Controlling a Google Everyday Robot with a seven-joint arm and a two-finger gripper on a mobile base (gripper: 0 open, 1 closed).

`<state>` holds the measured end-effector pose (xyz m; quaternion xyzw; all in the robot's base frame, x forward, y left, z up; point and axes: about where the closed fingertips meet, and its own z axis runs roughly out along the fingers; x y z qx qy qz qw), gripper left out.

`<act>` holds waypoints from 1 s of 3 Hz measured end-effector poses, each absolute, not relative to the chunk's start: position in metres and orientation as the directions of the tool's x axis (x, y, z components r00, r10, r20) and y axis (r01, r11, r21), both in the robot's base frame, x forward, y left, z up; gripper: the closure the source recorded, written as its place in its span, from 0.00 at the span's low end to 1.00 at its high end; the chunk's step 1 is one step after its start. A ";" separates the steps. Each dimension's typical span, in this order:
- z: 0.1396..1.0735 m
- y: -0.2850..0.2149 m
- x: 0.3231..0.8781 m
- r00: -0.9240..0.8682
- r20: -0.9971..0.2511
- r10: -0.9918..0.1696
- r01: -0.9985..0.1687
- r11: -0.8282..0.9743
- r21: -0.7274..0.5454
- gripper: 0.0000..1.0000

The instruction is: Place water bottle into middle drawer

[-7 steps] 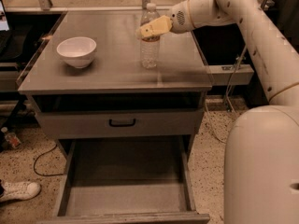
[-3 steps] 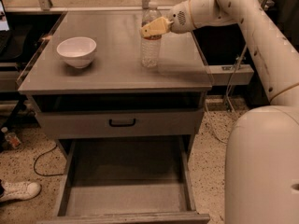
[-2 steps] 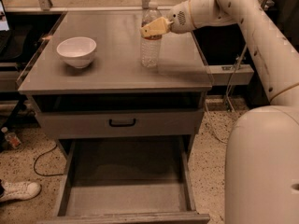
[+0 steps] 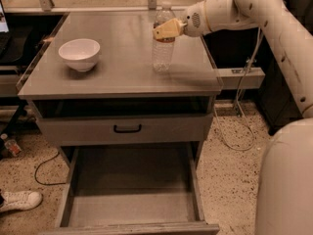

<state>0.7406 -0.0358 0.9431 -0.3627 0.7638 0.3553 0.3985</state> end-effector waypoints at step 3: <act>0.935 -0.095 0.641 -0.494 -0.836 -0.241 -0.758 0.590 0.278 1.00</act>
Offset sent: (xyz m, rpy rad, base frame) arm -0.0821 -0.0699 -0.0066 -0.0521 0.0372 -0.1715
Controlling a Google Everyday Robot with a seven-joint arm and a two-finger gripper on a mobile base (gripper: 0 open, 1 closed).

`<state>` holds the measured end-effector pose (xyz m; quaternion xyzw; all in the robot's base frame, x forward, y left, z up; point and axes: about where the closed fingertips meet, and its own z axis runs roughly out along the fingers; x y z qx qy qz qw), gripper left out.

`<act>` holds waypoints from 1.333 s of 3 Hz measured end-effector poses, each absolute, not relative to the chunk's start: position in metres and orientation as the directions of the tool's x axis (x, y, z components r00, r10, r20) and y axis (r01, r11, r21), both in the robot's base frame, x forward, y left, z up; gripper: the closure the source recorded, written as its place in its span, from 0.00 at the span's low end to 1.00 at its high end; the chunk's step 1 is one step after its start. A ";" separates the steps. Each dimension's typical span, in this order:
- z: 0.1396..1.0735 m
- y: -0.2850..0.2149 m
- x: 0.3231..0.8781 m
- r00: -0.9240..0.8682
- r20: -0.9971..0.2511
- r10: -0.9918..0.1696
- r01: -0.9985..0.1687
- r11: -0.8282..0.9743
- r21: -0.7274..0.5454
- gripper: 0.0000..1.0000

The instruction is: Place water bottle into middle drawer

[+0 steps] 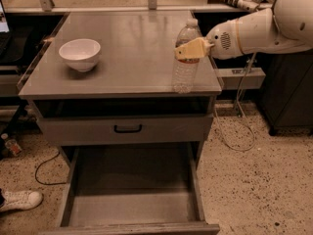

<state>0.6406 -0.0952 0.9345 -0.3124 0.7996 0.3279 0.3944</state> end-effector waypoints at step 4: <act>0.943 -0.128 0.538 -0.533 -0.821 -0.206 -0.676 0.688 0.266 1.00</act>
Offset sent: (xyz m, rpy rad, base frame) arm -0.0495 -0.0184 0.0201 -0.0396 -0.0309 -0.0347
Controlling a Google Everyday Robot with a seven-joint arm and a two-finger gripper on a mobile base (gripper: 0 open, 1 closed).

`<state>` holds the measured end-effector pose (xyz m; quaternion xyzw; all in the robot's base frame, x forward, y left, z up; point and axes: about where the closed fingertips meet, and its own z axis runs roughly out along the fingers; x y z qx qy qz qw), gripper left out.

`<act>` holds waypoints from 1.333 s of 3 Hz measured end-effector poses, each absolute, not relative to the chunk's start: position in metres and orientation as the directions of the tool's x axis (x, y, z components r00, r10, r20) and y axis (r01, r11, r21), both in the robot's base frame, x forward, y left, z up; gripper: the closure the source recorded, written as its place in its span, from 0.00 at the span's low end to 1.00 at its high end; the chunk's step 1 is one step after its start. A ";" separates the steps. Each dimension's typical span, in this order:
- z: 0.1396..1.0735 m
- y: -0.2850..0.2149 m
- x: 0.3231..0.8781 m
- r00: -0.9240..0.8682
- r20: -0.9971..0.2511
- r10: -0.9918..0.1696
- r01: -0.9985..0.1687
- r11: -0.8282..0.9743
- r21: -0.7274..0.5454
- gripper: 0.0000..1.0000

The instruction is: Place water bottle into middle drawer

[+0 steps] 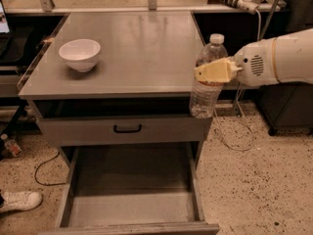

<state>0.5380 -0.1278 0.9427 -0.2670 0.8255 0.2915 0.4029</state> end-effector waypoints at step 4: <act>0.888 -0.118 0.466 -0.624 -0.771 -0.126 -0.594 0.717 0.364 1.00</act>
Offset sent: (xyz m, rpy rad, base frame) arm -0.0359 -0.0017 -0.0164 0.0133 0.0550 -0.0274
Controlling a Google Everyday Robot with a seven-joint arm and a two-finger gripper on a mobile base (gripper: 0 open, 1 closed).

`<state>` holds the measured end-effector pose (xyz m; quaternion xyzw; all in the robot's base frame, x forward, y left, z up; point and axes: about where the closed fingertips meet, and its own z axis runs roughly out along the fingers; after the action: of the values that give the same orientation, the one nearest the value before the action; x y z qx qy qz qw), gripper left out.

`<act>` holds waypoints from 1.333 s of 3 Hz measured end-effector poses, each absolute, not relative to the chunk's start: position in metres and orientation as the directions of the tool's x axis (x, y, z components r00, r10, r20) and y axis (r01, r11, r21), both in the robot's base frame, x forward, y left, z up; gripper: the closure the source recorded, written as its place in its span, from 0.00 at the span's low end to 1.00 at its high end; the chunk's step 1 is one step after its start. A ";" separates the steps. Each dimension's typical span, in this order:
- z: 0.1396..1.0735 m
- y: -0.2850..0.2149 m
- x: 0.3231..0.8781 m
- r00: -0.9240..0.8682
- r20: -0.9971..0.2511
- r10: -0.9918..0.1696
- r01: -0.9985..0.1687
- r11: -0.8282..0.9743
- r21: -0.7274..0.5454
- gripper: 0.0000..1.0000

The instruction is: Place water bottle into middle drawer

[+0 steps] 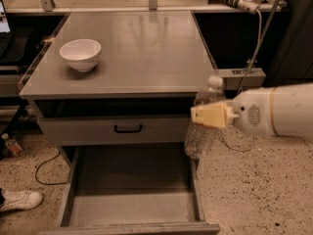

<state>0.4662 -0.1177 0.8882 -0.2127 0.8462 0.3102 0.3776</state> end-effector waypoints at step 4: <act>0.741 -0.062 0.408 -0.777 -0.629 -0.016 -0.447 0.718 0.534 1.00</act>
Offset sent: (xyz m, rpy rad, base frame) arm -0.0840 0.0593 -0.1818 0.1162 0.3111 -0.0717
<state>0.4076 -0.0624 0.7412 -0.1321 0.8747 0.3513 0.3067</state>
